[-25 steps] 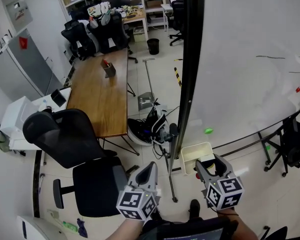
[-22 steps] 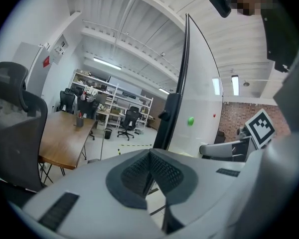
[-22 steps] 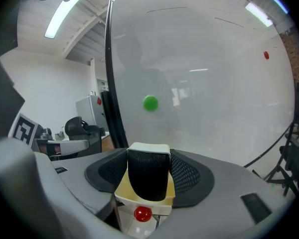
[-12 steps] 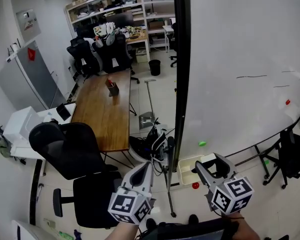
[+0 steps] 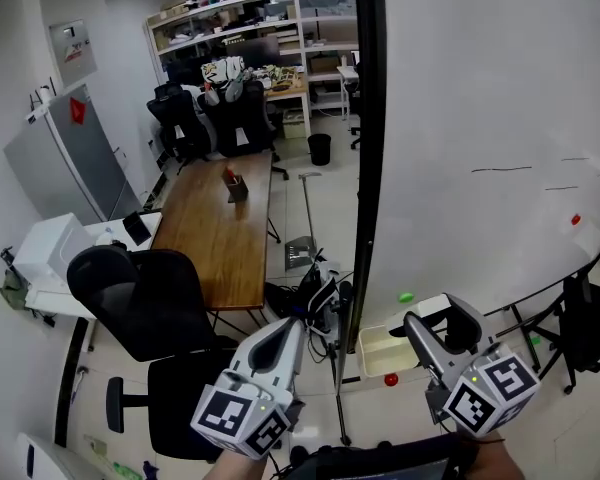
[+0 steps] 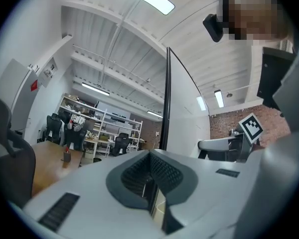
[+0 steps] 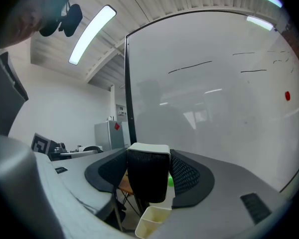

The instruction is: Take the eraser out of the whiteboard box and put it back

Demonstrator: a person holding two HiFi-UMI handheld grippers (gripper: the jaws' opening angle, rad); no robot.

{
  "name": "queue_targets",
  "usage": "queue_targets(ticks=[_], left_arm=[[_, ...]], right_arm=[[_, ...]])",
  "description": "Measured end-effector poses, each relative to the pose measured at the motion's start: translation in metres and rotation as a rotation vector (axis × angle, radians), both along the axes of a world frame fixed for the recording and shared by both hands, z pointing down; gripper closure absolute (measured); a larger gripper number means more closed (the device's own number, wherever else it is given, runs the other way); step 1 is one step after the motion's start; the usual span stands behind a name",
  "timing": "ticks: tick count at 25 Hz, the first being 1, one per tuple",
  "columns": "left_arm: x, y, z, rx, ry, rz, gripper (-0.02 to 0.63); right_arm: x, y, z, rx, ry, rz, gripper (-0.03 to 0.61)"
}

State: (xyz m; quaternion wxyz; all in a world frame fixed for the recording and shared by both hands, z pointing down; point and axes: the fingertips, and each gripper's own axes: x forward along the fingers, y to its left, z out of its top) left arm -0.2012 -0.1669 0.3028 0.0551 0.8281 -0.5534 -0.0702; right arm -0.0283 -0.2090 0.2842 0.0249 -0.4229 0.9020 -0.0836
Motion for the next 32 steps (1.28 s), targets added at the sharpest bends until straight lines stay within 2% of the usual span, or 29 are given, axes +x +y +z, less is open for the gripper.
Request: queue_targets(ticks=[4, 11, 18, 22, 26, 32], left_arm=[[0.001, 0.006, -0.009, 0.003, -0.017, 0.001, 0.594], [0.019, 0.01, -0.007, 0.018, -0.024, 0.078, 0.595], [0.019, 0.01, -0.011, 0.025, -0.036, 0.078, 0.595], [0.016, 0.011, -0.013, 0.032, -0.018, 0.076, 0.595], [0.012, 0.009, -0.012, 0.032, 0.038, 0.063, 0.594], [0.006, 0.004, -0.001, 0.012, 0.033, 0.027, 0.591]], right_arm=[[-0.003, 0.008, -0.011, 0.037, 0.018, -0.01, 0.288], [0.0, 0.01, -0.007, 0.024, 0.006, -0.006, 0.287], [0.005, 0.01, -0.011, 0.039, 0.01, 0.011, 0.288], [0.002, 0.012, -0.011, 0.04, 0.008, 0.008, 0.288], [0.002, 0.009, -0.007, 0.025, -0.003, 0.008, 0.288], [-0.002, 0.002, 0.004, -0.001, -0.002, 0.004, 0.288]])
